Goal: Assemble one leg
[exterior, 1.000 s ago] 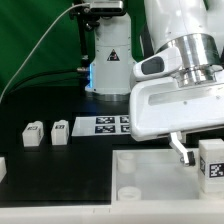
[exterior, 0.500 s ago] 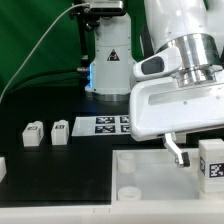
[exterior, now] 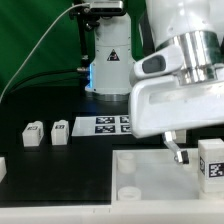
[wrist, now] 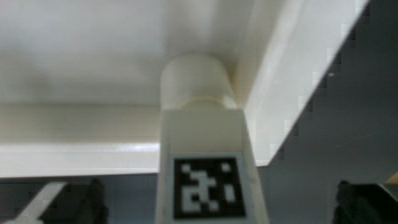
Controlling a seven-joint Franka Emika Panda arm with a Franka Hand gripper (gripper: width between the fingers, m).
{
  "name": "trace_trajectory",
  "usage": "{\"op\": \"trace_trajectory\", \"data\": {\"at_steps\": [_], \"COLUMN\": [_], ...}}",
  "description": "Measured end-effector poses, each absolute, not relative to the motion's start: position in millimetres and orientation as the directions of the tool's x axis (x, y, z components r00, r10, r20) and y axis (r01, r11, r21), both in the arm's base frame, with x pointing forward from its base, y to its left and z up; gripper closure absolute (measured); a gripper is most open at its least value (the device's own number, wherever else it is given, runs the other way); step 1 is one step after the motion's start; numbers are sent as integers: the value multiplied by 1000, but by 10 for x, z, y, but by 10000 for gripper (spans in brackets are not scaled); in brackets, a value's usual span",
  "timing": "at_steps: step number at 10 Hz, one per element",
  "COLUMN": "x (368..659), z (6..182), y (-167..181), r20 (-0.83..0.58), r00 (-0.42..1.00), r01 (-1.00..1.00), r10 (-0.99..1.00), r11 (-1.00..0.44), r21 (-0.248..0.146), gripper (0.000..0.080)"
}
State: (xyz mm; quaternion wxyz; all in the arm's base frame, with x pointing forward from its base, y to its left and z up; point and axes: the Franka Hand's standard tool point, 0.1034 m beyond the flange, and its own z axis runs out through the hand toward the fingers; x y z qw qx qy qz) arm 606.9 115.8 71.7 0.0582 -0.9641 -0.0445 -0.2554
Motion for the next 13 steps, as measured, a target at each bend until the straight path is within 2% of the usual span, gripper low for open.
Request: {"op": "trace_trajectory", "data": {"at_steps": [2, 4, 6, 7, 9, 13], "x": [6151, 6130, 6162, 6138, 6272, 6279], "z": [909, 951, 847, 827, 788, 784], "y": [1167, 1275, 1255, 1234, 1191, 1133], "r20": [417, 189, 34, -88, -91, -91], "r00": [906, 978, 993, 987, 986, 987], "r01": [125, 121, 117, 120, 120, 113], "r10": [72, 92, 113, 137, 138, 131], "r11": [-987, -981, -979, -976, -976, -977], "r21": [-102, -150, -169, -180, -181, -181], "gripper": [150, 150, 150, 150, 150, 159]}}
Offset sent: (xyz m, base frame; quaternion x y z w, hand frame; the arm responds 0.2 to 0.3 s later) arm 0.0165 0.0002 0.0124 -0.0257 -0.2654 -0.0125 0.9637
